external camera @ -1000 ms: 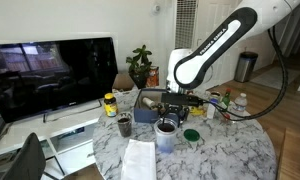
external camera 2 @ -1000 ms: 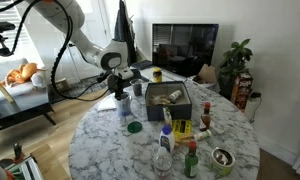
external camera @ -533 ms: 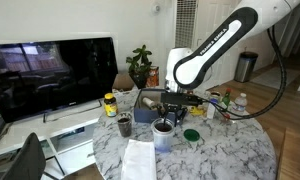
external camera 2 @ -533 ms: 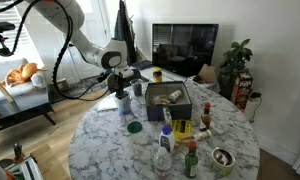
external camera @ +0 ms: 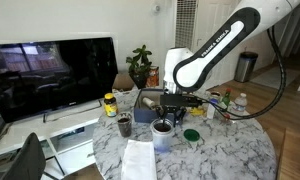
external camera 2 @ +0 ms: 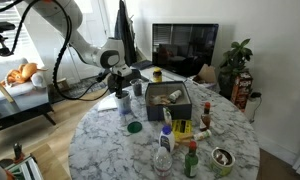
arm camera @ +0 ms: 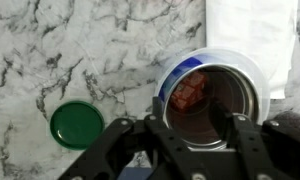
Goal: Remove the silver cup from the clear cup then pour the contents in the silver cup into the box
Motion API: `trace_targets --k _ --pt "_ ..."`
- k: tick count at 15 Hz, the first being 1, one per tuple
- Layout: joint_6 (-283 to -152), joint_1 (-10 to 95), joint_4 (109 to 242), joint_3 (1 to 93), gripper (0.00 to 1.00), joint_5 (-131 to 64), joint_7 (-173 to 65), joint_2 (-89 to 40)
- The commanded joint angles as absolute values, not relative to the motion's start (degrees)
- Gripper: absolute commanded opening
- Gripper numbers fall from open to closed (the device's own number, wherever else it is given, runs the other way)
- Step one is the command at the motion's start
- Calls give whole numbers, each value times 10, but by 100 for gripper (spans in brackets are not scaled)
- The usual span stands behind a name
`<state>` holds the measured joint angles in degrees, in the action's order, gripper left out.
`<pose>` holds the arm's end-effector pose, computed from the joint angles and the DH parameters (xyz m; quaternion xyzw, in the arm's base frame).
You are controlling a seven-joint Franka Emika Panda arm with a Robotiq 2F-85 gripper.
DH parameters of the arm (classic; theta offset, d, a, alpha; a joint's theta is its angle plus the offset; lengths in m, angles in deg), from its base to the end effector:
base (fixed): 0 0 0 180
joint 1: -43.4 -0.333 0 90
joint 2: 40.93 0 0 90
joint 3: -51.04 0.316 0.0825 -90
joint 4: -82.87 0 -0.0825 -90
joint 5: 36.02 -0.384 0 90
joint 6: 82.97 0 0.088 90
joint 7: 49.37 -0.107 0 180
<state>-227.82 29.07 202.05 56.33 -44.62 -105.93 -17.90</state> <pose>0.5593 0.1968 0.2366 -0.9240 0.3765 0.0206 0.0633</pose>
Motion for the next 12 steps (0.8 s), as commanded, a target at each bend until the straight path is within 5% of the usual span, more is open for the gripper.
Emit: trace_targets --k 1,4,8,12 --pt "-2283 262 2018 545 55 -406 -1088 -176" --pt "-2279 252 2014 539 52 -380 -1101 -174" --pt "-2285 255 2009 541 28 -379 -1100 -165" --pt "-2285 257 2004 538 31 -382 -1100 -156"
